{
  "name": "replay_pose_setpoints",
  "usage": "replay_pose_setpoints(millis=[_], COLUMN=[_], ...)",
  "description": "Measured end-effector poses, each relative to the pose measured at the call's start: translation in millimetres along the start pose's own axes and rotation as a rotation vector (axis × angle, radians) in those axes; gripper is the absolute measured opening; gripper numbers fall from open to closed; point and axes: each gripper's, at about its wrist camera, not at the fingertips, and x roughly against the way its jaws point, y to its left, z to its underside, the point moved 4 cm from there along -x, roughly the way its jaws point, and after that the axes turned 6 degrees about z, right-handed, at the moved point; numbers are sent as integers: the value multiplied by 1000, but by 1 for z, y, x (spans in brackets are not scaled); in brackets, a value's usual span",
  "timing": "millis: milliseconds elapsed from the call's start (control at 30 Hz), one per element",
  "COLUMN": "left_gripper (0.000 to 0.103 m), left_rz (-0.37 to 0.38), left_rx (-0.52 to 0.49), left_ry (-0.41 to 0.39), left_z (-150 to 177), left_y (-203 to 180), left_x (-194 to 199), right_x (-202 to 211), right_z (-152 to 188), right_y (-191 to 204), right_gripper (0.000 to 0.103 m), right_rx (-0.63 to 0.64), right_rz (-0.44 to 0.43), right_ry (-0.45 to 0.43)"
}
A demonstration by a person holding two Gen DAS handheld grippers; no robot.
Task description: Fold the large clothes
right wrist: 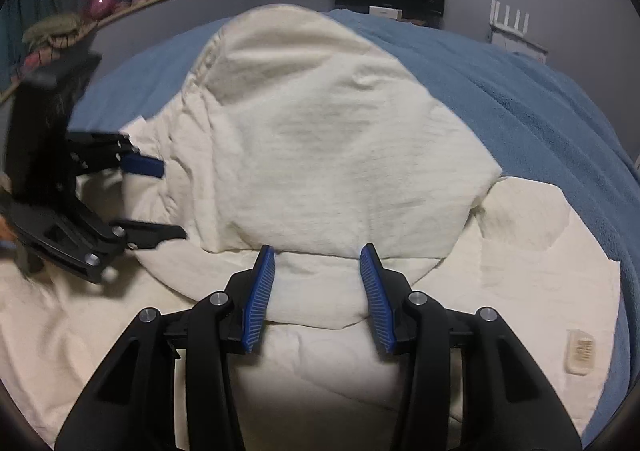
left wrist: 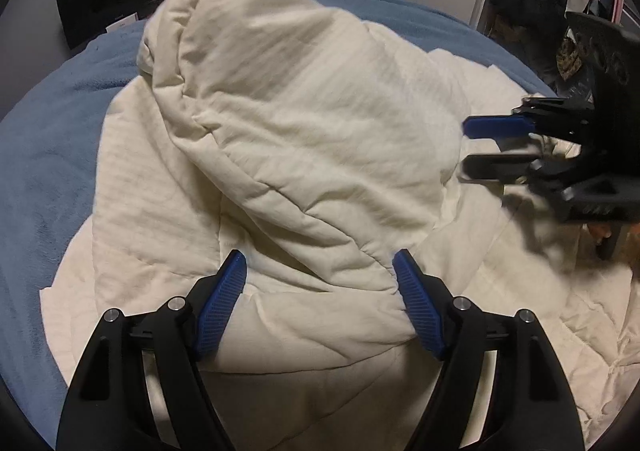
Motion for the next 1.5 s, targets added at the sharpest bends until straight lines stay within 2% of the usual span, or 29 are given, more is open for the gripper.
replay_pose_setpoints(millis=[67, 200, 233, 300, 367, 500, 567, 800, 867, 1000, 1200, 1300, 1367, 1500], left_gripper=[74, 84, 90, 95, 96, 96, 96, 96, 96, 96, 96, 96, 96, 87], left_rz=[-3, -35, -44, -66, -92, -185, -213, -224, -237, -226, -245, -231, -225, -184], left_rx=[17, 49, 58, 63, 28, -88, -114, -138, -123, -13, 156, 220, 241, 253], left_ry=[3, -7, -13, -39, -45, -39, -29, -10, 2, 31, 85, 80, 72, 88], left_z=[-1, -8, -9, -12, -12, -5, 3, 37, 47, 75, 138, 163, 174, 193], left_y=[0, -4, -6, -17, -31, -68, -81, -126, -130, -127, -113, -115, -120, -133], left_x=[9, 43, 51, 79, 98, 137, 152, 192, 203, 234, 273, 287, 294, 301], right_x=[17, 60, 71, 98, 128, 173, 197, 256, 274, 302, 336, 345, 349, 352], right_z=[-7, -11, -11, -5, 6, 36, 52, 90, 103, 133, 193, 222, 238, 261], right_y=[-4, -15, -16, -17, -19, -20, -21, -15, -16, -23, -37, -42, -43, -34], right_gripper=[45, 58, 60, 68, 72, 74, 75, 76, 76, 76, 76, 76, 76, 76], right_rx=[-27, -71, -71, -65, -62, -85, -109, -151, -168, -209, -284, -353, -380, -403], right_rz=[-10, -36, -33, -9, 18, 42, 45, 77, 87, 120, 198, 198, 203, 178], right_ry=[-8, -13, -17, -23, -21, -6, 4, 5, 16, 63, 146, 178, 194, 235])
